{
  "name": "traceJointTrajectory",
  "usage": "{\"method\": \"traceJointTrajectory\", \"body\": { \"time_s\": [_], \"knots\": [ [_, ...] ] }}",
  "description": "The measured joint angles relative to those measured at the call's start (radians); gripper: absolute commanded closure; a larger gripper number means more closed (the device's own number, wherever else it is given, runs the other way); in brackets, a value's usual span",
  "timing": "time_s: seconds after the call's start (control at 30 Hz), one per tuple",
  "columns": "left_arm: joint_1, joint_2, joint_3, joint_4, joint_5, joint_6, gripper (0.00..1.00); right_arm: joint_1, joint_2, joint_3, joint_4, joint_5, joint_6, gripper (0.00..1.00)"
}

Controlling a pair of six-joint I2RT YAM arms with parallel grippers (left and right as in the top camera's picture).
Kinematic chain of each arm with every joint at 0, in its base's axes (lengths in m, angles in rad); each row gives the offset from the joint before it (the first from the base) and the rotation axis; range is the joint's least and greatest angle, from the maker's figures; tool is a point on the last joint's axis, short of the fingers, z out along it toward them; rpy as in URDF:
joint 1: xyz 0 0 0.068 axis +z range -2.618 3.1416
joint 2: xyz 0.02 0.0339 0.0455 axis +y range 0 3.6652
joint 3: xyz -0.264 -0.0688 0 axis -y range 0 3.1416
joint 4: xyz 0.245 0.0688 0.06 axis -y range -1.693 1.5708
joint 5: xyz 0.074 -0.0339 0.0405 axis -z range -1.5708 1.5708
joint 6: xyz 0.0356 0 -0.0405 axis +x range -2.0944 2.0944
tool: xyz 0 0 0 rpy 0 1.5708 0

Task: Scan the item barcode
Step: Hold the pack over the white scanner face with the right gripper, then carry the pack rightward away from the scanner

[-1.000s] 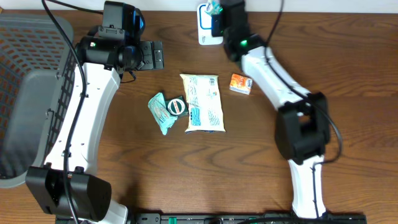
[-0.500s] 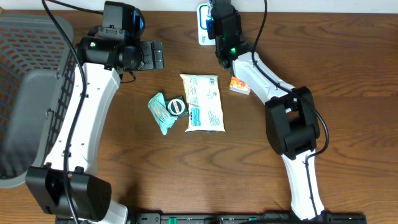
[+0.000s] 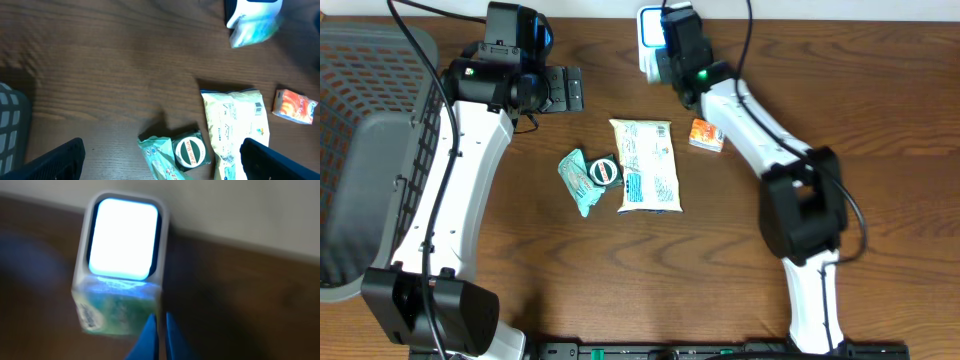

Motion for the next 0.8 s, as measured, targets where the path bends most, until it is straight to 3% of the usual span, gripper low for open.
{"method": "traceJointTrajectory", "body": {
  "time_s": [0.13, 0.27, 0.37, 0.53, 0.8],
  "knots": [
    [0.0, 0.0, 0.0, -0.001, 0.0, 0.0, 0.02, -0.032, -0.151, 0.0, -0.269, -0.079, 0.11, 0.99],
    [0.0, 0.0, 0.0, 0.0, -0.002, 0.0, 0.02, -0.107, -0.261, 0.01, -0.404, -0.175, 0.175, 0.99],
    [0.0, 0.0, 0.0, 0.0, -0.003, 0.0, 0.02, -0.159, -0.266, 0.017, -0.407, -0.256, 0.188, 0.98],
    [0.0, 0.0, 0.0, 0.0, -0.003, 0.0, 0.03, -0.159, -0.169, 0.017, -0.357, -0.351, 0.204, 0.85],
    [0.0, 0.0, 0.0, 0.0, -0.003, 0.0, 0.02, -0.073, 0.012, 0.013, -0.215, -0.445, 0.227, 0.93]
  ]
}}
